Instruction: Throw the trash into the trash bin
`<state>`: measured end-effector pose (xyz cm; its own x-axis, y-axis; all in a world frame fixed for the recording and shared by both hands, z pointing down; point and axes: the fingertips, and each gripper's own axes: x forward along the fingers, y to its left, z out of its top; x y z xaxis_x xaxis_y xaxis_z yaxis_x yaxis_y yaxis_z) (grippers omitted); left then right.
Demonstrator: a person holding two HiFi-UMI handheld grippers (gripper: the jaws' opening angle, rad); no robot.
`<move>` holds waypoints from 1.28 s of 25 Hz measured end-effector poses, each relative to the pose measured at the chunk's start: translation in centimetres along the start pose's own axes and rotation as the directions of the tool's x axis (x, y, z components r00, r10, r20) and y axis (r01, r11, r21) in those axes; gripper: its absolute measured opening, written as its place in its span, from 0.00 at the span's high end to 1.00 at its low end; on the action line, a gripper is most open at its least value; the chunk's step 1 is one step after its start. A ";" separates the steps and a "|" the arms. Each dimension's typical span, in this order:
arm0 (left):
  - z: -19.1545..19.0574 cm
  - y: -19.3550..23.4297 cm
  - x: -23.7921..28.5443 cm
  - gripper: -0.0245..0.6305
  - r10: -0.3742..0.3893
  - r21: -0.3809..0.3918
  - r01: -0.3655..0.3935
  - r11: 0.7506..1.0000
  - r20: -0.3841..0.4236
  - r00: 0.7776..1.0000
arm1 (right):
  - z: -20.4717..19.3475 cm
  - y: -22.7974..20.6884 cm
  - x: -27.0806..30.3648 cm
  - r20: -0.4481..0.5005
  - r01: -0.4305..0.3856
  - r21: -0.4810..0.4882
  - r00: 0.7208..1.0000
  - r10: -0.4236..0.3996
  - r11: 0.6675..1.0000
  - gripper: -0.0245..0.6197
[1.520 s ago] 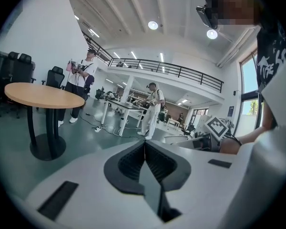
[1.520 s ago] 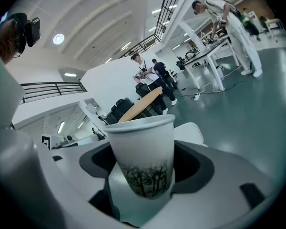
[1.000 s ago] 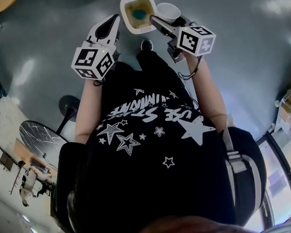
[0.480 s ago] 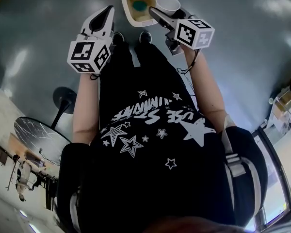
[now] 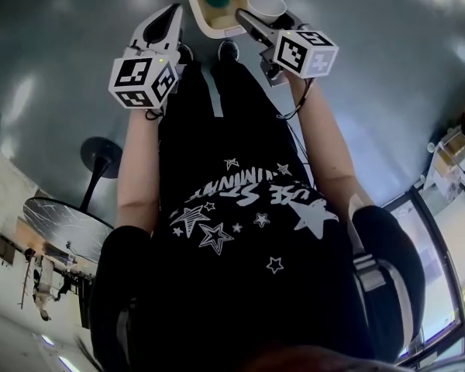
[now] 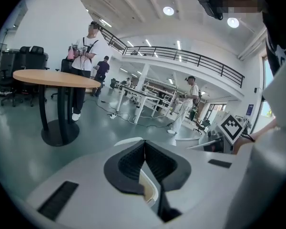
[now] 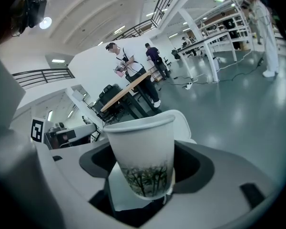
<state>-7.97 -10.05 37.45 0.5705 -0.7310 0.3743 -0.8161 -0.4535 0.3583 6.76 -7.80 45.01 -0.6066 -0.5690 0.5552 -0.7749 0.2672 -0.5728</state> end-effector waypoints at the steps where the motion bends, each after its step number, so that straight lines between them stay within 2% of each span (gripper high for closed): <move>1: -0.4 0.2 0.5 0.94 -0.002 -0.001 0.002 1.000 -0.006 1.000 | -0.3 -0.5 0.5 0.005 0.001 0.002 1.000 -0.001 1.000 0.43; 13: -7.4 0.7 5.6 0.94 -0.031 -0.050 0.025 0.998 -0.113 0.993 | -4.4 -5.1 5.2 -0.049 0.013 -0.019 0.999 -0.014 1.000 0.43; 17: -9.2 0.3 6.9 0.95 -0.044 -0.047 0.038 0.998 -0.147 0.988 | -5.3 -7.1 6.1 -0.072 0.056 -0.068 0.996 -0.061 0.996 0.43; 22: -11.4 1.3 8.2 0.94 -0.029 -0.057 0.018 0.998 -0.190 0.981 | -6.8 -7.8 8.0 -0.076 0.010 0.065 0.997 -0.005 0.998 0.43; 27: -13.1 2.0 9.5 0.94 0.000 -0.089 -0.020 0.996 -0.219 0.976 | -7.9 -9.7 8.9 -0.097 0.072 0.082 0.993 -0.064 0.994 0.43; 32: -15.6 3.5 10.4 0.94 0.006 -0.108 -0.035 0.994 -0.259 0.966 | -10.1 -11.5 10.8 -0.140 0.138 0.055 0.982 -0.129 0.989 0.43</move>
<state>-3.45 -11.31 55.97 0.5702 -0.5769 0.5848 -0.8207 -0.3698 0.4355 7.29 -9.18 63.65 -0.5204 -0.4842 0.7033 -0.8401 0.1431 -0.5232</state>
